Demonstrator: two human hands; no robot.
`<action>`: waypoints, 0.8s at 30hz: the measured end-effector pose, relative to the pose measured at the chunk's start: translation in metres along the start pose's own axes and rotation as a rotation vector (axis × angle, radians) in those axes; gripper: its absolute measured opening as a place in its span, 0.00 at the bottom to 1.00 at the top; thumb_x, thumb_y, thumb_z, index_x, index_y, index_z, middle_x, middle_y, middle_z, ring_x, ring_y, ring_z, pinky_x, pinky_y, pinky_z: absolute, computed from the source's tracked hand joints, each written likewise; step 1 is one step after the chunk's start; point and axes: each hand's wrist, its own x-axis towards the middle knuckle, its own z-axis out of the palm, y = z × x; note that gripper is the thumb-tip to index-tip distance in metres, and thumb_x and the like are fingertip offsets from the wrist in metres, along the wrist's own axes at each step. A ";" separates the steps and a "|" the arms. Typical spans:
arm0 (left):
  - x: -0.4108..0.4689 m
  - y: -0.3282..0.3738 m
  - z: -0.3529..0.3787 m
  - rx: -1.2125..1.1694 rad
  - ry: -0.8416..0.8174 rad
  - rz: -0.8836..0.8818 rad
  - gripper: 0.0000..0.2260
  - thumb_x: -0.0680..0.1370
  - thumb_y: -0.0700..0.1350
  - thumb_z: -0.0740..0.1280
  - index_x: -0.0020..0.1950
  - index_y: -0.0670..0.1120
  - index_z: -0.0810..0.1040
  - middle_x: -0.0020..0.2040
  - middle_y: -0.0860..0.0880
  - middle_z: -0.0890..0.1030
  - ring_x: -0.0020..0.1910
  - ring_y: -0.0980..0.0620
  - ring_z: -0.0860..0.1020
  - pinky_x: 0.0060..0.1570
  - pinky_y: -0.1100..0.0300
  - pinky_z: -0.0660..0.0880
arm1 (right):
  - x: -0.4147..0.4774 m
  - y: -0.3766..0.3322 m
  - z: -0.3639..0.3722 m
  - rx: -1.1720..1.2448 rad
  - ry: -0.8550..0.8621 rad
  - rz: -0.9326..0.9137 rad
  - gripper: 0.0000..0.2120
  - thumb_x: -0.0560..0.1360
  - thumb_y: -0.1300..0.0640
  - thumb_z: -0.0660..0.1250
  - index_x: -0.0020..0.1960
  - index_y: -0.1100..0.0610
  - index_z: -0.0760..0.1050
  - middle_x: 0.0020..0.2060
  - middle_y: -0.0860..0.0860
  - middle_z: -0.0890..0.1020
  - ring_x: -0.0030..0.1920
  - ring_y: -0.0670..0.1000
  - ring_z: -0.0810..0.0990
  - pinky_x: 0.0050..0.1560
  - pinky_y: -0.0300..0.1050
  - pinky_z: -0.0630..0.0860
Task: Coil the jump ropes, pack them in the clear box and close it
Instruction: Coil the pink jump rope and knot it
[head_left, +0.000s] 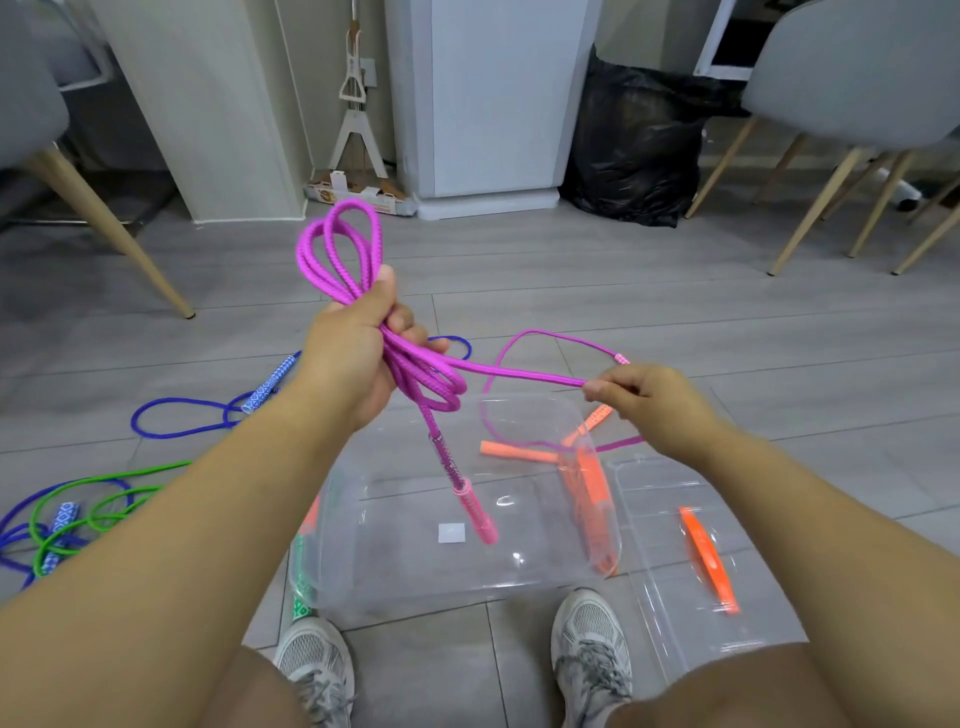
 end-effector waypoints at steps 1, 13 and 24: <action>0.001 0.002 -0.001 0.000 0.014 0.007 0.15 0.81 0.48 0.59 0.35 0.46 0.64 0.23 0.52 0.64 0.21 0.55 0.65 0.32 0.56 0.79 | 0.000 0.007 -0.003 -0.033 0.006 0.029 0.13 0.76 0.50 0.65 0.43 0.60 0.79 0.29 0.49 0.68 0.29 0.45 0.66 0.28 0.33 0.62; 0.003 -0.021 -0.006 0.857 0.085 0.243 0.21 0.75 0.52 0.69 0.30 0.44 0.65 0.25 0.45 0.65 0.19 0.54 0.63 0.24 0.64 0.64 | -0.005 -0.045 -0.001 -0.003 -0.166 -0.156 0.07 0.77 0.56 0.63 0.43 0.52 0.78 0.37 0.47 0.78 0.37 0.41 0.73 0.39 0.32 0.67; -0.011 -0.030 0.002 1.053 -0.246 0.173 0.19 0.68 0.52 0.75 0.33 0.42 0.68 0.25 0.50 0.65 0.22 0.57 0.64 0.24 0.65 0.64 | -0.002 -0.087 0.017 0.360 -0.165 -0.097 0.10 0.77 0.57 0.63 0.39 0.53 0.79 0.19 0.43 0.68 0.25 0.42 0.63 0.32 0.38 0.61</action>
